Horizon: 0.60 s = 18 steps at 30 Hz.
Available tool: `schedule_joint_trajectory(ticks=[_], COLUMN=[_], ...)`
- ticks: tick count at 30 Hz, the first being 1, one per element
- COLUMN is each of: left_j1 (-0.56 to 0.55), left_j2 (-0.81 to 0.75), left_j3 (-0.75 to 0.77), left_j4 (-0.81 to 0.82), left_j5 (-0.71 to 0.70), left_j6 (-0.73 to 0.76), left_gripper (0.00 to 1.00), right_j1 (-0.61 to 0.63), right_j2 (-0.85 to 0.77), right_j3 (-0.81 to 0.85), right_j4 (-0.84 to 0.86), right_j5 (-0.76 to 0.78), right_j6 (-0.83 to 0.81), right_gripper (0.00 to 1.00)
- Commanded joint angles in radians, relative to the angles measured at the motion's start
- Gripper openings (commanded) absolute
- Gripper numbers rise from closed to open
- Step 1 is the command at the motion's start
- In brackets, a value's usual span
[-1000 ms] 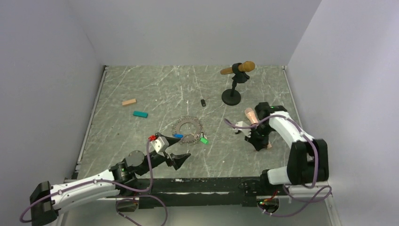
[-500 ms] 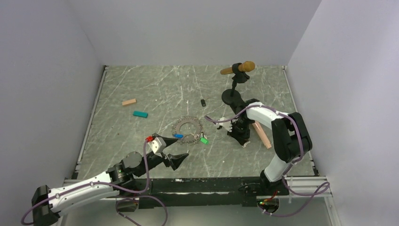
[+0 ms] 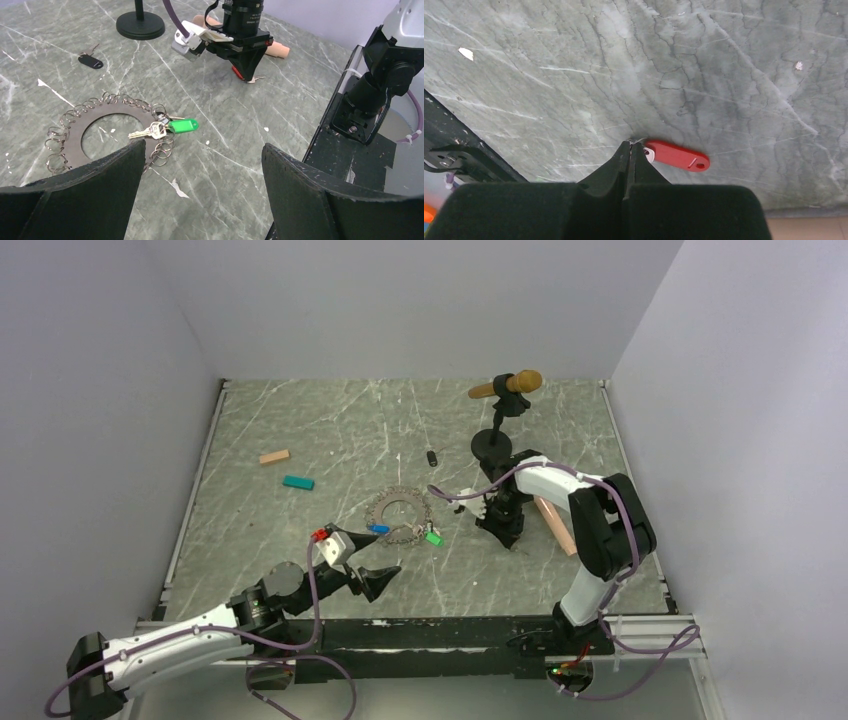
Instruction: Put the keys on the keyring
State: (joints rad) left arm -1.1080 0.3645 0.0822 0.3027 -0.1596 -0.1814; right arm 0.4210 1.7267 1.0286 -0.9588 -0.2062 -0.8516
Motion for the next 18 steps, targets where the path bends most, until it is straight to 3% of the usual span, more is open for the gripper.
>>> schedule_joint_trajectory(ticks=[1, 6, 18], left_j1=[-0.004, -0.005, -0.004], left_j2=[0.005, 0.003, -0.006], left_j3=[-0.002, -0.004, -0.005], left_j4=[0.019, 0.017, 0.01], left_j5=[-0.012, -0.011, -0.009], left_j6=[-0.01, -0.014, -0.018], left_gripper=[0.91, 0.91, 0.91], right_j1=[0.002, 0.0, -0.022], right_j2=[0.006, -0.015, 0.0], right_j3=[0.014, 0.022, 0.084], right_j4=[0.084, 0.086, 0.082], right_j5=[0.035, 0.029, -0.156], right_j6=[0.017, 0.022, 0.037], right_gripper=[0.0, 0.0, 0.0])
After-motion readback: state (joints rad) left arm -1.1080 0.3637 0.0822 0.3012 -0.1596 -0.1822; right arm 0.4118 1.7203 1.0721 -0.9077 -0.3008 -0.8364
